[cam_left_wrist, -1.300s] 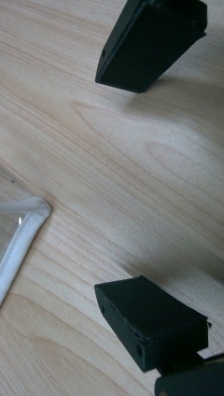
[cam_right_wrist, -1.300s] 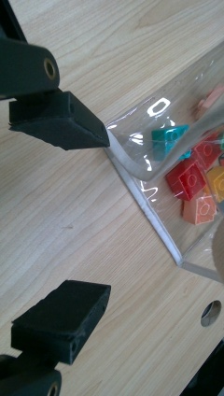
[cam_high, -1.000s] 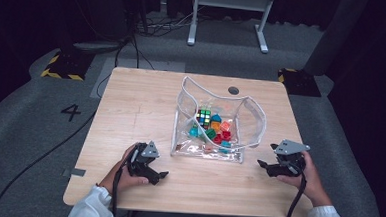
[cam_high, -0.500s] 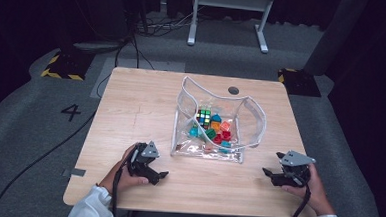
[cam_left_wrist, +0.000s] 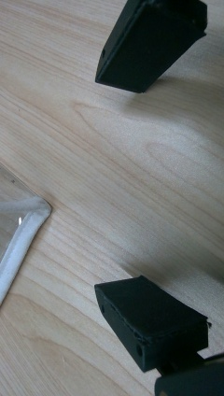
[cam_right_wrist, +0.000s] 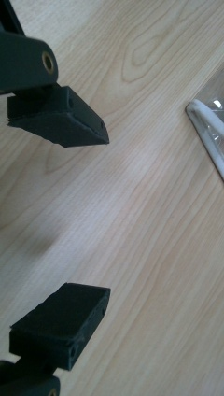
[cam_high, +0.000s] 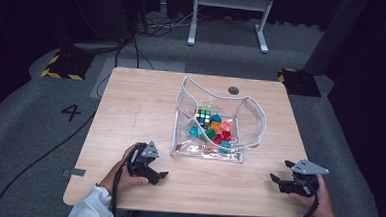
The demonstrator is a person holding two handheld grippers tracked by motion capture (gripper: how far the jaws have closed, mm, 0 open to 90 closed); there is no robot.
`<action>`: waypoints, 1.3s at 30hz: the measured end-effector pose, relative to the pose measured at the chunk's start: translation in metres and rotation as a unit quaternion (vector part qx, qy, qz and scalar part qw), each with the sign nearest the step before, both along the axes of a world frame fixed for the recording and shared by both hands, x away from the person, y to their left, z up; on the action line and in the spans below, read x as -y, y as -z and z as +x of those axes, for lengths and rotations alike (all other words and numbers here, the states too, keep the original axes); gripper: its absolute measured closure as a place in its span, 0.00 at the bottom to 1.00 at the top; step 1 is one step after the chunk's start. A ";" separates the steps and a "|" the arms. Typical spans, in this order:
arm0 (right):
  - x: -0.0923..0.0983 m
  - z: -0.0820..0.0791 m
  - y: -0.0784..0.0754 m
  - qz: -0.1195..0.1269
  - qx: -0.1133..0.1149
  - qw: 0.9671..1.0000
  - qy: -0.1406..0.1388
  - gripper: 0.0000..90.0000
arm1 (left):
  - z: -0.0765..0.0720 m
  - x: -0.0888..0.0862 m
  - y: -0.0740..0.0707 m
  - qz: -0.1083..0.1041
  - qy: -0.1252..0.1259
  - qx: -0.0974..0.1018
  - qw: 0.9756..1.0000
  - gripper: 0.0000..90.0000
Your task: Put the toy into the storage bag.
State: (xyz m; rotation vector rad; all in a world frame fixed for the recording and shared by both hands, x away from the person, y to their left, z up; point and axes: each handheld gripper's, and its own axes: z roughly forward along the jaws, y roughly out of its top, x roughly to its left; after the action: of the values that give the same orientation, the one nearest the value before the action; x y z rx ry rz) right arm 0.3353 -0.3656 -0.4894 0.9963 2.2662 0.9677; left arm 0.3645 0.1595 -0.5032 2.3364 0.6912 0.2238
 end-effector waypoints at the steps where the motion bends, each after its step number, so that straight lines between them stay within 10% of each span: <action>1: 0.002 -0.001 0.001 0.009 -0.005 1.000 0.004 0.25 | 0.000 0.000 0.000 0.000 0.000 0.000 1.000 0.04; 20: 0.029 -0.016 0.014 0.044 -0.058 0.996 0.054 0.18 | 0.000 0.000 0.000 -0.001 0.001 -0.001 1.000 0.04; 39: 0.028 -0.014 0.014 0.041 -0.057 0.996 0.051 0.18 | 0.000 0.000 0.000 0.000 0.000 -0.001 1.000 0.03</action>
State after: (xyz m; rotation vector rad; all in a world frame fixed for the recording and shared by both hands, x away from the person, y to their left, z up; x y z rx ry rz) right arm 0.3215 -0.3940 -0.5033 1.2190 2.2571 0.9905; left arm 0.3649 0.1591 -0.5033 2.3370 0.6931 0.2213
